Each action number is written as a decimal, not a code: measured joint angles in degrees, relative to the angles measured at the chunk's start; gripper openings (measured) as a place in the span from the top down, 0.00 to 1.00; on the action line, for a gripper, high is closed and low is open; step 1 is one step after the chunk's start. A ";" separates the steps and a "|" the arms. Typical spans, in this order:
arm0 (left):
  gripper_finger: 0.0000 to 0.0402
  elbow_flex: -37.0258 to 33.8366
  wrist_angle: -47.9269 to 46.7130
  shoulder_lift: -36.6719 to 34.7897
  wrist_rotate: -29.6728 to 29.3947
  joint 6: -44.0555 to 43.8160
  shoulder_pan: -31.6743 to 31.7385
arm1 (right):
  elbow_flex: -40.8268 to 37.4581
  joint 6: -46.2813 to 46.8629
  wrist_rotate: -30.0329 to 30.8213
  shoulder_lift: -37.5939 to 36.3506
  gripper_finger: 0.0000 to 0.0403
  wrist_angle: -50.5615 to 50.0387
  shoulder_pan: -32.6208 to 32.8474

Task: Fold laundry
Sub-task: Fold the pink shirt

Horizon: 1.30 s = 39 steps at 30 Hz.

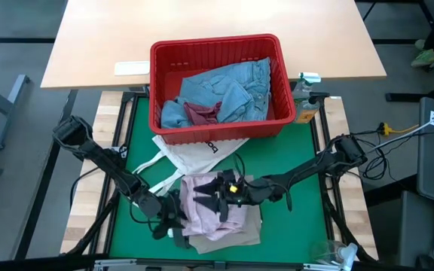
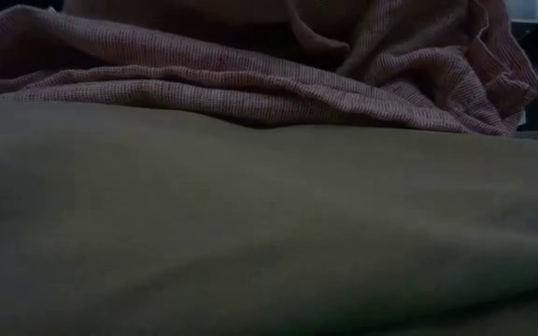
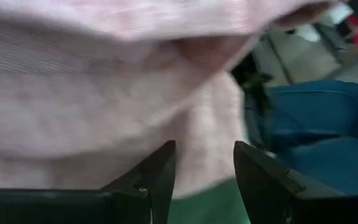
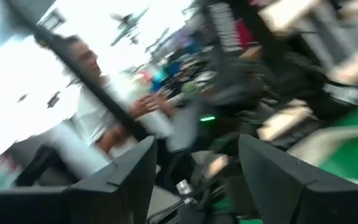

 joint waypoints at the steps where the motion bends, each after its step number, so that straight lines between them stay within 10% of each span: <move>1: 0.61 0.00 -0.09 -0.43 1.19 -0.88 -0.19 | 0.73 -2.63 -2.88 0.00 0.44 0.02 0.00; 13: 0.66 0.00 5.32 -8.69 -5.83 -0.13 -7.42 | 6.57 -10.43 -31.26 0.00 0.44 -5.64 0.09; 23: 0.66 4.83 16.10 -7.62 -17.51 26.59 -10.95 | 12.97 -10.07 -29.52 0.00 0.44 -34.84 1.01; 30: 0.66 13.53 14.65 -0.75 -18.03 47.78 -10.45 | 25.79 -10.50 -17.47 0.00 0.44 -70.86 5.53; 39: 0.65 15.74 12.92 5.95 -17.95 48.63 -7.54 | 30.64 0.21 -5.83 -0.07 0.44 -90.58 13.76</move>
